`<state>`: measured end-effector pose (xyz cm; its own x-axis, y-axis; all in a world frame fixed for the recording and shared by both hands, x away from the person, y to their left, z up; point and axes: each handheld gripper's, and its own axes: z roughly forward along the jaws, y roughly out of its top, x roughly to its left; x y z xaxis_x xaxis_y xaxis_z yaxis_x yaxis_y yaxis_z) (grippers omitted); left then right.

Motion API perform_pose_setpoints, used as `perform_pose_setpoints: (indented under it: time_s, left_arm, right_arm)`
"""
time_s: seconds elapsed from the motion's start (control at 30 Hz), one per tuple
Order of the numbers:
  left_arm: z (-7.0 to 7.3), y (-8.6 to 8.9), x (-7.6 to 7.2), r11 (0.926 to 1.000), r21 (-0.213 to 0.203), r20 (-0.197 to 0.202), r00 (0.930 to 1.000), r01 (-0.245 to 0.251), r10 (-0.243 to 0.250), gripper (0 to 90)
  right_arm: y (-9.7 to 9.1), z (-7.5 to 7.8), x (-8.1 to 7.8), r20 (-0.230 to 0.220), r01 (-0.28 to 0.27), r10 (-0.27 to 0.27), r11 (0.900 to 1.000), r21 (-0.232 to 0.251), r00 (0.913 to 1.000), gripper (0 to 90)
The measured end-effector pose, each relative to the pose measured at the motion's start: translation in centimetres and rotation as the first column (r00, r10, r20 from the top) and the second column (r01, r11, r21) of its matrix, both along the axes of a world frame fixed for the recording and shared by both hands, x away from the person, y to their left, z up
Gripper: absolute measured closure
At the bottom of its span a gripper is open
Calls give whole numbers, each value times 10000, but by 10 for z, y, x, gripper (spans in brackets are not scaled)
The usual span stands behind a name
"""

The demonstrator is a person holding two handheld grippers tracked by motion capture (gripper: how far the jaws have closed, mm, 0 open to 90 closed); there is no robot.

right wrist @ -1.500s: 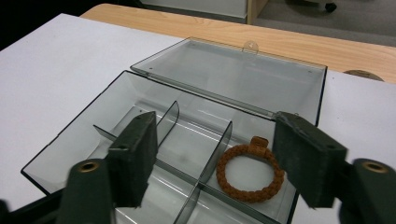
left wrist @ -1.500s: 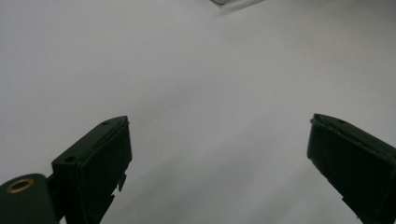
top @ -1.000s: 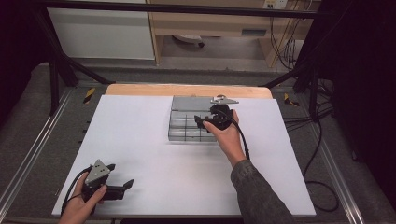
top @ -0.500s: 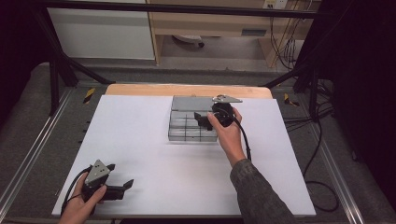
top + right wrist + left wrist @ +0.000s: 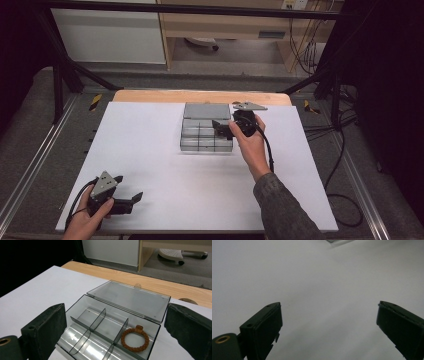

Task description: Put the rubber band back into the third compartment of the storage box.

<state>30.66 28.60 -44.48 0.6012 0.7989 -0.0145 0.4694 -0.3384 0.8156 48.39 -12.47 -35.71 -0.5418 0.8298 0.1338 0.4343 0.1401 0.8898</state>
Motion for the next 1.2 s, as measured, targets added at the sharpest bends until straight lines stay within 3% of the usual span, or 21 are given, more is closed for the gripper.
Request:
perform_pose_setpoints:
  time_s: [0.6,1.2]
  left_arm:
    - [0,4,-1,9995,-108,47,9996,-290,291,60]
    - [-1,6,-1,9984,-220,61,9986,-522,523,61]
  right_arm:
    - [-48,16,-40,587,-205,176,9986,483,9981,28]
    - [-78,21,-68,1064,-337,280,9981,520,9939,35]
